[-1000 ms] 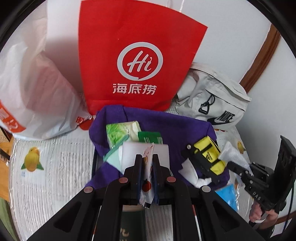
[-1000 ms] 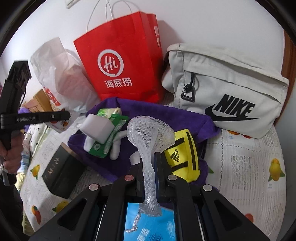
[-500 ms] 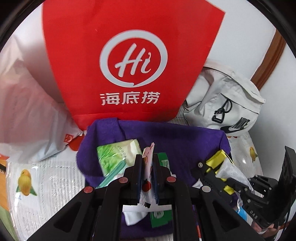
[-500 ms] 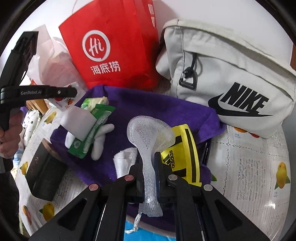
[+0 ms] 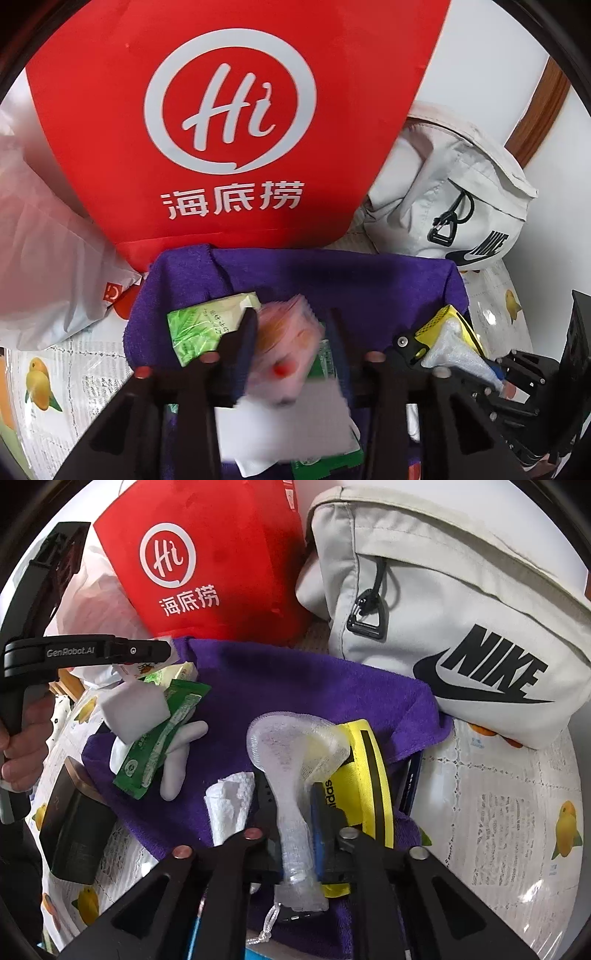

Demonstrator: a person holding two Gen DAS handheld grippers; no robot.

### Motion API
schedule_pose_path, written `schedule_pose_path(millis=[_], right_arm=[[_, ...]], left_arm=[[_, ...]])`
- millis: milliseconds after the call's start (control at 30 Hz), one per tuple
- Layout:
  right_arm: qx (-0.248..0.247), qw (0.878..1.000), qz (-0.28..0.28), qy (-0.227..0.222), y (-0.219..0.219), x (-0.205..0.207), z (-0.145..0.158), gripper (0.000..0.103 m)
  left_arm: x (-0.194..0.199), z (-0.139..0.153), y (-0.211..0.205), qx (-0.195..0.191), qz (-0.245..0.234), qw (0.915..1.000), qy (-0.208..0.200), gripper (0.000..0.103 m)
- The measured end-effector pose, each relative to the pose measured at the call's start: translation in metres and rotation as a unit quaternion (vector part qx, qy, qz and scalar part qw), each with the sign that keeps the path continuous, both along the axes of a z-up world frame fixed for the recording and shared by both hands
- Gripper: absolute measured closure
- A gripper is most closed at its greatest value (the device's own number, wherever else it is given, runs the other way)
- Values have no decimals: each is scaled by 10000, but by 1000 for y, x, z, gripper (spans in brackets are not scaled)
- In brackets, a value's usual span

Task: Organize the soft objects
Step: 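Release the sachet onto the towel with the left tool while the right tool releases the net bag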

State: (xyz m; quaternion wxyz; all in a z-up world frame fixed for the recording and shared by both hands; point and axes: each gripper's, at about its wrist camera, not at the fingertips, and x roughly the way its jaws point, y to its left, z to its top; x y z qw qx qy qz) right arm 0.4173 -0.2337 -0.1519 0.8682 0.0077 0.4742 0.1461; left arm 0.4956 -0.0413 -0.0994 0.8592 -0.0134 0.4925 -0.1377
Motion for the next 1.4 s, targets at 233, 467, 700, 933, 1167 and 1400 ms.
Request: schedule_pose_path(millis=[233,467,700,933,1167,1400], right_arm=[[-21,9999,102,-112,4,-6,4,46],[100,9997,-137,-167,-3,-14,13,38],[140,9986,-361,-350,-10,-31,35,28],[152,9973,-510,-512,-9,-60,56,26],[242,9955,-600,-688,-5,-99,79,26],[190,9936,-626,-921,10,-154,100,19]], left_arm=[[-4,4,-2,126,-7,9999,6,47],[-22,19,10,251,116,9996,-82,33],[-54,39,29,314,276,9987,-290,23],[-89,53,39,232,219,9986,-427,17],[-131,68,48,146,293,9982,-508,17],[-194,77,48,180,327,9973,-633,9]])
